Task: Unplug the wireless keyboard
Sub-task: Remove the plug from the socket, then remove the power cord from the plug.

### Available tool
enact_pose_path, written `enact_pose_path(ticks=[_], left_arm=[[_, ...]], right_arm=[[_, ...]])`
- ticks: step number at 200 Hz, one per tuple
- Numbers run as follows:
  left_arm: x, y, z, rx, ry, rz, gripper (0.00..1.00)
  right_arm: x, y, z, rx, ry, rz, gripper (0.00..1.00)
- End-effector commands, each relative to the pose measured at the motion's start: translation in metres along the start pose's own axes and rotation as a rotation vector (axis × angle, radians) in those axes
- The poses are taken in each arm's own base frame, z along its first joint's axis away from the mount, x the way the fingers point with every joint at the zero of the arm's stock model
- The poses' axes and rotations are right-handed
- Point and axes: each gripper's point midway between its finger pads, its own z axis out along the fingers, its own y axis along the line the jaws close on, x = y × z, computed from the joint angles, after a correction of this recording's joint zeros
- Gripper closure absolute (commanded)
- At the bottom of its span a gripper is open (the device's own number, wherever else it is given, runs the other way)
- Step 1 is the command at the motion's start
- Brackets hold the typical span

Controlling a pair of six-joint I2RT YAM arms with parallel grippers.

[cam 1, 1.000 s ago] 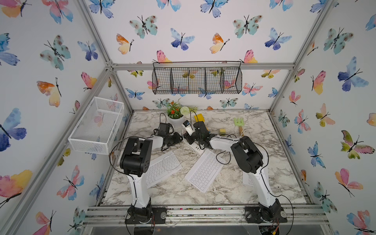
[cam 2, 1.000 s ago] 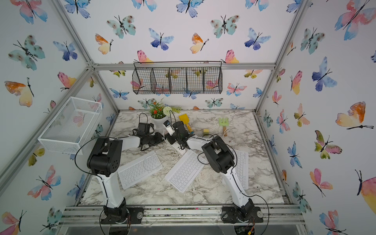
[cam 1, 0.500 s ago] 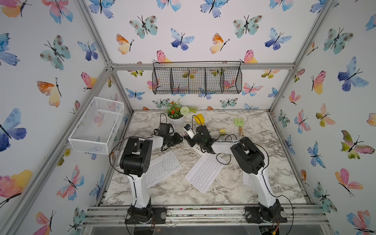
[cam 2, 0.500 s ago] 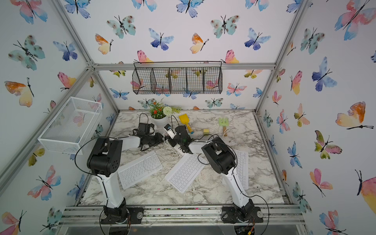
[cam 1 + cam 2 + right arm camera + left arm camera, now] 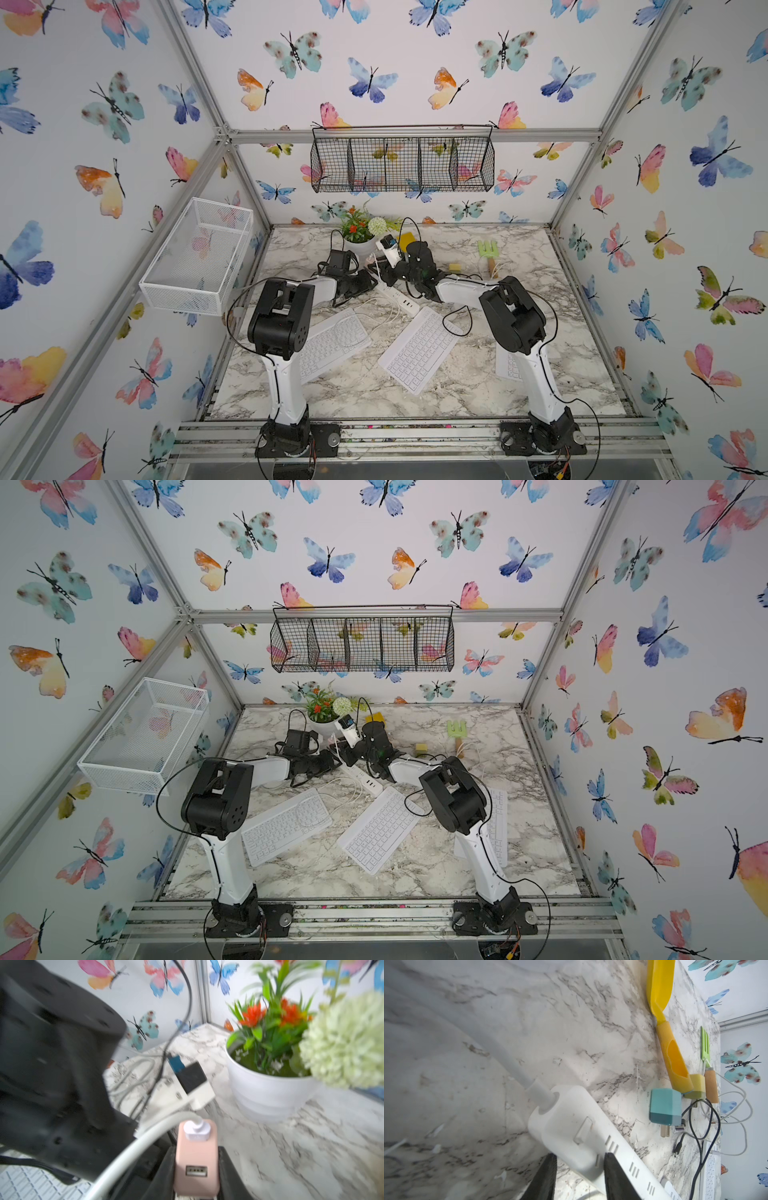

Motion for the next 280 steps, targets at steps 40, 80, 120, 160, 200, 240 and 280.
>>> enact_pose_path(ticks=[40,80,120,160,200,240,280], left_arm=[[0.061,0.062,0.018,-0.222,0.171,-0.055,0.61],[0.035,0.031,-0.001,-0.121,0.125,-0.010,0.56],[0.012,-0.002,-0.037,-0.024,0.073,0.072,0.48],[0.004,-0.030,-0.070,0.071,0.040,0.182,0.43],[0.005,-0.042,-0.090,0.127,0.040,0.230,0.40],[0.022,-0.030,-0.083,0.112,0.081,0.196,0.39],[0.018,-0.063,-0.104,0.257,0.024,0.298,0.38]], right_arm=[[-0.043,0.032,-0.016,-0.024,-0.096,-0.106,0.86],[-0.025,0.024,-0.029,0.024,-0.041,-0.102,0.86],[-0.023,0.017,-0.051,0.036,-0.053,-0.088,0.85],[-0.019,0.007,-0.073,0.043,-0.072,-0.034,0.85],[-0.028,-0.011,-0.102,0.075,-0.148,0.065,0.85],[-0.048,-0.012,-0.118,0.044,-0.252,0.121,0.86],[-0.027,-0.005,-0.118,0.014,-0.158,0.091,0.86]])
